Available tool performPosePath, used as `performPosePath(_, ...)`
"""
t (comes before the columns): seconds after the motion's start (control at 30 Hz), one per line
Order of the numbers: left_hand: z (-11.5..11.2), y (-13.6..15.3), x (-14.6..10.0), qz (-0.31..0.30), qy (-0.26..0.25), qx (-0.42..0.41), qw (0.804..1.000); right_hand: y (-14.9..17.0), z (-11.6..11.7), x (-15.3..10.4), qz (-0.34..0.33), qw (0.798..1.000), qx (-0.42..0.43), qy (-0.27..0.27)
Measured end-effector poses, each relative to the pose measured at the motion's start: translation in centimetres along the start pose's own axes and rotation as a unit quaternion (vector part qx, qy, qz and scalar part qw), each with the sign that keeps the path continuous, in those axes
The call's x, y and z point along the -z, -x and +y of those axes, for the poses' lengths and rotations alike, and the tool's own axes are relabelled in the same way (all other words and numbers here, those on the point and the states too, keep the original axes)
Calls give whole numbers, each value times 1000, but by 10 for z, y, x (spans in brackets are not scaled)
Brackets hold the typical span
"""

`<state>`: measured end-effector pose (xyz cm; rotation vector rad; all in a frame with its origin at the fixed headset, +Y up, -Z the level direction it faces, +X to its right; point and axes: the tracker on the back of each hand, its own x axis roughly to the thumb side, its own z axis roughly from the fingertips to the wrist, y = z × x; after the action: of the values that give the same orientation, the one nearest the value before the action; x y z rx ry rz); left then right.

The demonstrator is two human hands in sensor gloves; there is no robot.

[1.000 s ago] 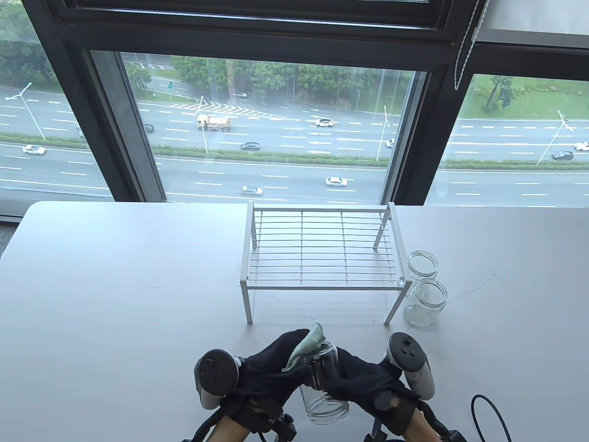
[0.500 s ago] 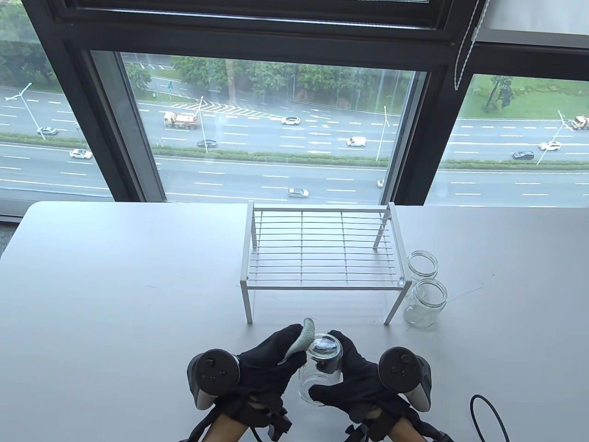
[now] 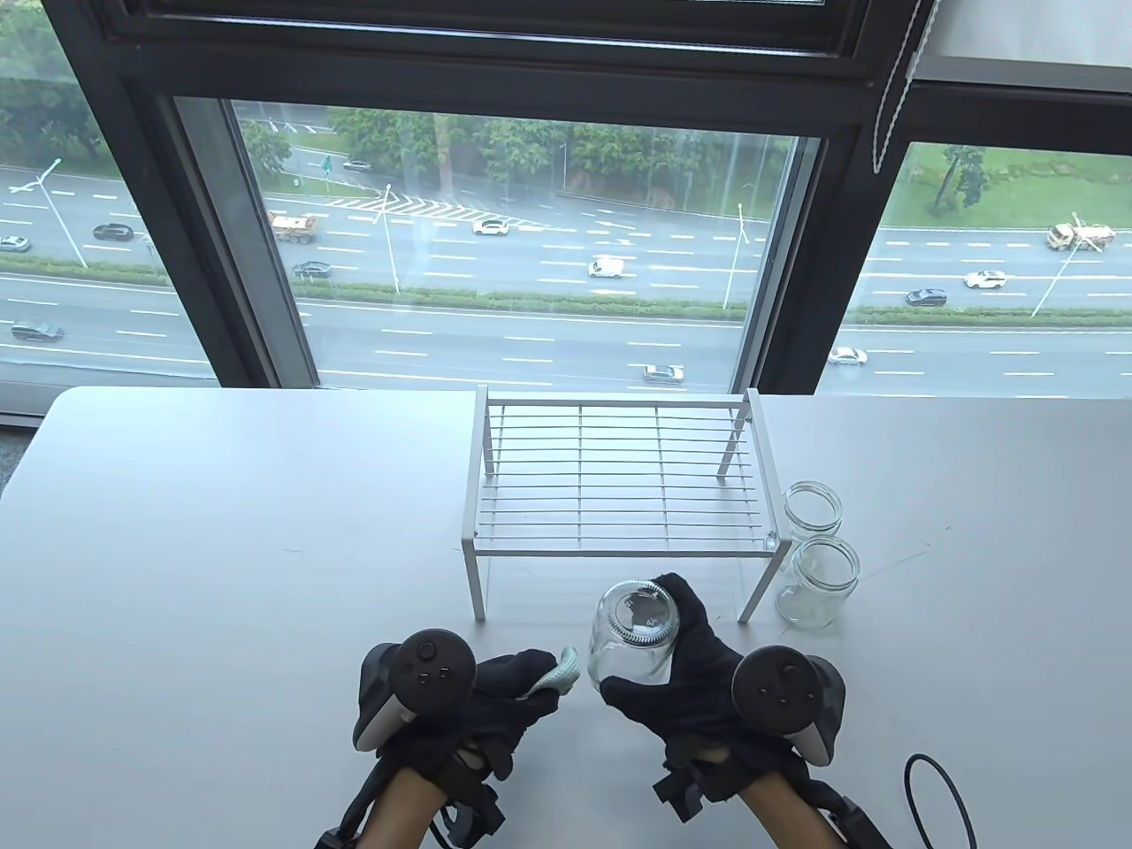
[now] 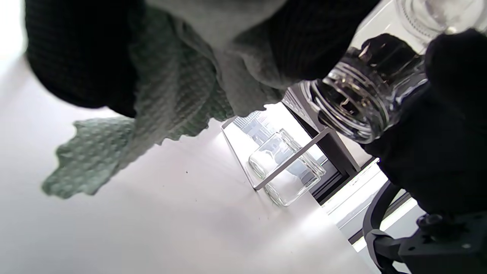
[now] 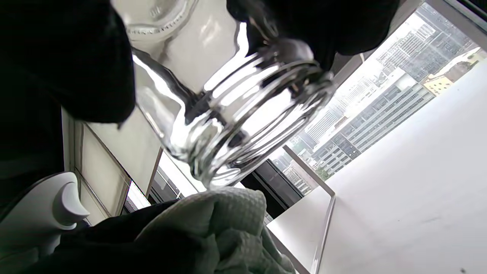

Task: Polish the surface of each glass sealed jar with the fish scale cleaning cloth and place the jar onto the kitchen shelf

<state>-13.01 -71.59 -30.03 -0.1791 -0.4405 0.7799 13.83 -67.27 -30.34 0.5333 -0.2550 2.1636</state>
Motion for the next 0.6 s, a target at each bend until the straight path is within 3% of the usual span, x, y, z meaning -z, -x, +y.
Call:
performPosePath(0.27, -4, 4, 2, 19, 28, 9, 999, -25, 7, 62, -15, 1000, -8, 20)
performPosePath(0.6, -4, 4, 2, 28, 38, 11, 999, -22, 35, 119, 17, 999, -24, 33)
